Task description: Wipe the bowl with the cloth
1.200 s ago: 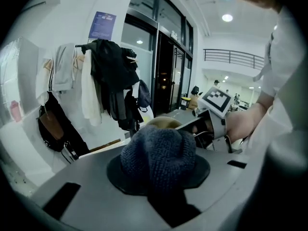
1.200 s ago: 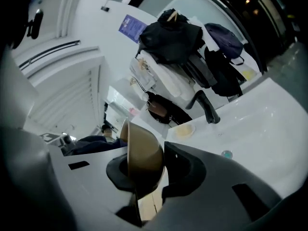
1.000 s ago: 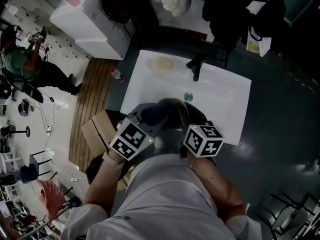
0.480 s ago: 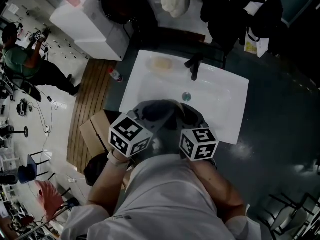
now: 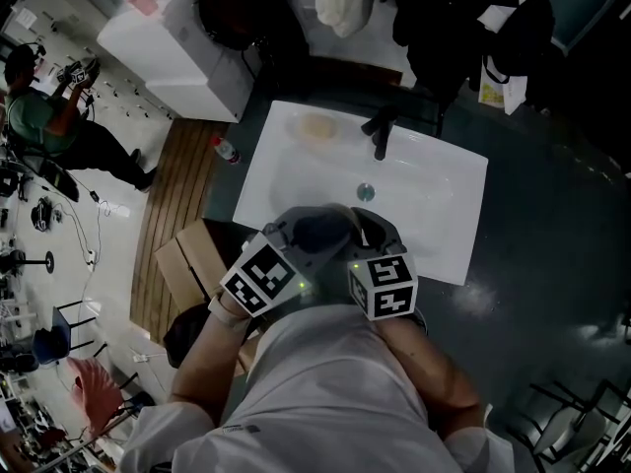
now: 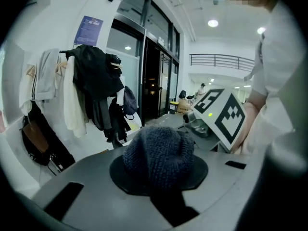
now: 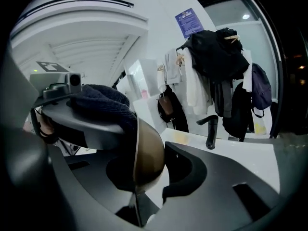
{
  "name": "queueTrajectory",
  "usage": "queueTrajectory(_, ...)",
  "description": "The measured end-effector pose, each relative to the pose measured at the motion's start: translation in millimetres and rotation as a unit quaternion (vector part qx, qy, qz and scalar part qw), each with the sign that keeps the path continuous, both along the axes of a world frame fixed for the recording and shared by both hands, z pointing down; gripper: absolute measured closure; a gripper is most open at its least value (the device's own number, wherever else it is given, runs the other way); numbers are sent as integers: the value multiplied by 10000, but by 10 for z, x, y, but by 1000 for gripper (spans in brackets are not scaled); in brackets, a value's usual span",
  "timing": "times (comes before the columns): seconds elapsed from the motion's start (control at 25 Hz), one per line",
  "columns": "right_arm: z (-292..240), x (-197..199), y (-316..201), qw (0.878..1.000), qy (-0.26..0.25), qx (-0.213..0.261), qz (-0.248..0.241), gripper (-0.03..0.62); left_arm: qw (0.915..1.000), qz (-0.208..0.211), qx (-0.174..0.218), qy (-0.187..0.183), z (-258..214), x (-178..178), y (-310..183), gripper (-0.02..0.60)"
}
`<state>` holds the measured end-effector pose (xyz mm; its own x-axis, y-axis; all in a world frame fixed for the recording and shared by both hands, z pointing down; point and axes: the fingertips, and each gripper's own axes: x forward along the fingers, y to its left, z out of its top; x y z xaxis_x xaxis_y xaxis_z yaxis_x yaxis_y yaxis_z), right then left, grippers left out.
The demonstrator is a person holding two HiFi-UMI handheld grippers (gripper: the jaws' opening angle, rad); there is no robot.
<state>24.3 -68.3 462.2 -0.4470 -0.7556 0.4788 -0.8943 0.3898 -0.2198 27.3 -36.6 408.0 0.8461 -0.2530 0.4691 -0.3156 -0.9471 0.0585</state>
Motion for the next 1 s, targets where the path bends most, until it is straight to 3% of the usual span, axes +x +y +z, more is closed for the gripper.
queueTrajectory(0.12, 5, 21, -8, 9999, 130, 44, -22, 503, 9999, 85, 12, 65, 3, 25, 11, 503)
queueTrajectory(0.28, -54, 88, -59, 9996, -53, 102, 267, 503, 9974, -559, -399, 213, 96, -81, -171, 505)
queueTrajectory(0.4, -122, 139, -94, 9987, -163, 198, 438, 505, 9968, -759, -151, -212, 239, -150, -207, 505)
queueTrajectory(0.48, -141, 148, -103, 9982, -240, 225, 508, 504, 9957, -856, -157, -309, 315, -175, -199, 505)
queueTrajectory(0.8, -187, 269, -130, 9944, -500, 299, 876, 505, 9887, -846, -1234, 76, 517, -107, -24, 505)
queueTrajectory(1.0, -197, 258, -121, 9933, -675, 308, 884, 505, 9840, -578, -1638, 384, 481, -7, 77, 505)
